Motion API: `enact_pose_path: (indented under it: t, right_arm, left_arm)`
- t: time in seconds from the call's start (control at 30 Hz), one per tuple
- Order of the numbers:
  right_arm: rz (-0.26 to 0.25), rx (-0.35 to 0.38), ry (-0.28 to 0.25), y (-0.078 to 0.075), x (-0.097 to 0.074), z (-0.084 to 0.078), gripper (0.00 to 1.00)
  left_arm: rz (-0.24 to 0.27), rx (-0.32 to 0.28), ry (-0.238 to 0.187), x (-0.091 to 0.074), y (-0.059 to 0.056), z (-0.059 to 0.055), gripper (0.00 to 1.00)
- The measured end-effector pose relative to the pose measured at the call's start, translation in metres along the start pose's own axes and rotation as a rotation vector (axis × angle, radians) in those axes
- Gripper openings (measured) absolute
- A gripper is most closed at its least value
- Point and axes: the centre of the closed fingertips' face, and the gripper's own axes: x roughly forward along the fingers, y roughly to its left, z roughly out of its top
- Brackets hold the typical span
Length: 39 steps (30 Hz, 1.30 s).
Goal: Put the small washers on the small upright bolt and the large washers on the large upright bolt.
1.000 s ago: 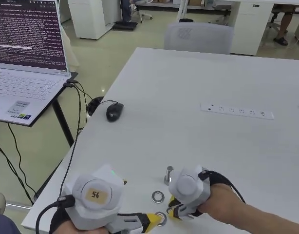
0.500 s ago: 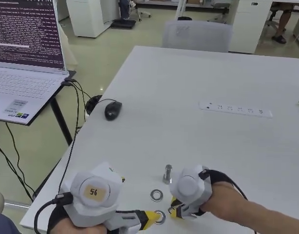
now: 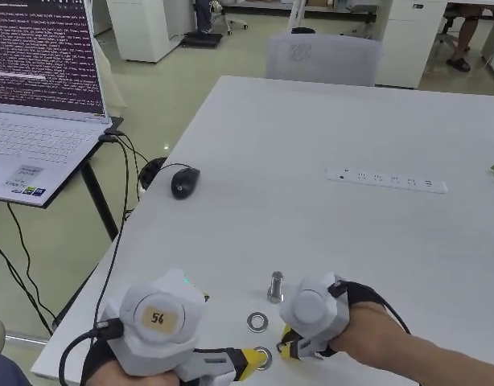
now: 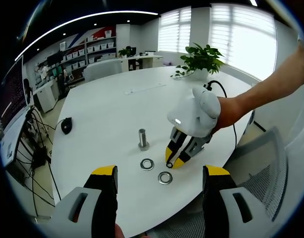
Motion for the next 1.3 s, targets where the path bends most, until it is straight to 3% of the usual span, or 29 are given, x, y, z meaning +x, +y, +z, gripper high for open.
enact_pose_path:
  t: [0.33,0.63,0.9,1.1,1.3]
  right_arm:
    - [-0.025,0.106,-0.034,-0.001,-0.007,-0.01,0.13]
    - [-0.068,0.254,-0.105,-0.006,-0.024,-0.021,0.13]
    - [-0.139,0.373,-0.125,-0.011,-0.048,-0.052,0.13]
    - [-0.213,0.445,-0.131,-0.028,-0.073,-0.076,0.13]
    - [-0.265,0.431,-0.133,-0.047,-0.098,-0.078,0.13]
  left_arm:
    - [0.003,0.0,0.004,-0.001,0.001,-0.001,0.69]
    - [-0.009,0.006,0.002,0.003,-0.002,0.002,0.69]
    - [-0.018,0.012,0.002,0.005,-0.004,0.004,0.69]
    - [-0.024,0.013,0.003,0.007,-0.005,0.004,0.69]
    - [-0.025,0.019,0.008,0.008,-0.005,0.004,0.7]
